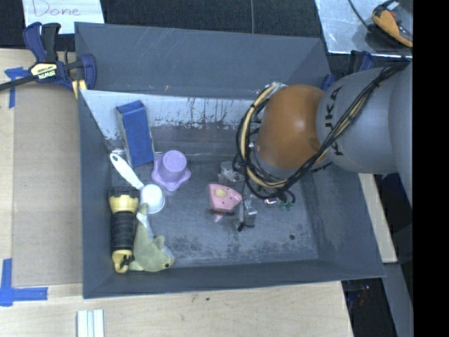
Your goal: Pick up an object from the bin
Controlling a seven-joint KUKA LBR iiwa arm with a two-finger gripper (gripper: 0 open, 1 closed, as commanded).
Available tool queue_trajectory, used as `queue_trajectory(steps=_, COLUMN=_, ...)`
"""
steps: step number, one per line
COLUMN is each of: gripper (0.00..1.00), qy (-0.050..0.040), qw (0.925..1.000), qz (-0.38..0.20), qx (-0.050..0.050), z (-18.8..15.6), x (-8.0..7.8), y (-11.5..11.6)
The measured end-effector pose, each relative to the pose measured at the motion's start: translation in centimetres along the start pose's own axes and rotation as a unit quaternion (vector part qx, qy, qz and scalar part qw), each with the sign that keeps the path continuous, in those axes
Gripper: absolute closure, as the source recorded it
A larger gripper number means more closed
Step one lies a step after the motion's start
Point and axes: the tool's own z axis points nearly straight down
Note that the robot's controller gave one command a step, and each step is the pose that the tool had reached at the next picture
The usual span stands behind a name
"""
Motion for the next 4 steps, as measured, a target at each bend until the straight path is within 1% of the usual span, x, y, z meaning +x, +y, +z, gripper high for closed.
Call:
queue_trajectory(steps=1, gripper=0.0, qy=-0.0119, qw=0.9952, qz=0.097, qx=0.007, z=-7.5, x=-0.7, y=-6.7)
queue_trajectory(steps=2, gripper=0.0, qy=-0.0024, qw=0.9999, qz=0.016, qx=0.001, z=-0.7, x=-1.9, y=0.2)
queue_trajectory(steps=3, gripper=0.0, qy=-0.0046, qw=0.9985, qz=0.055, qx=0.0, z=-1.3, x=-2.0, y=-2.0)
queue_trajectory(steps=4, gripper=0.0, qy=-0.0067, qw=0.9868, qz=0.162, qx=0.004, z=-1.6, x=-1.6, y=-6.9)
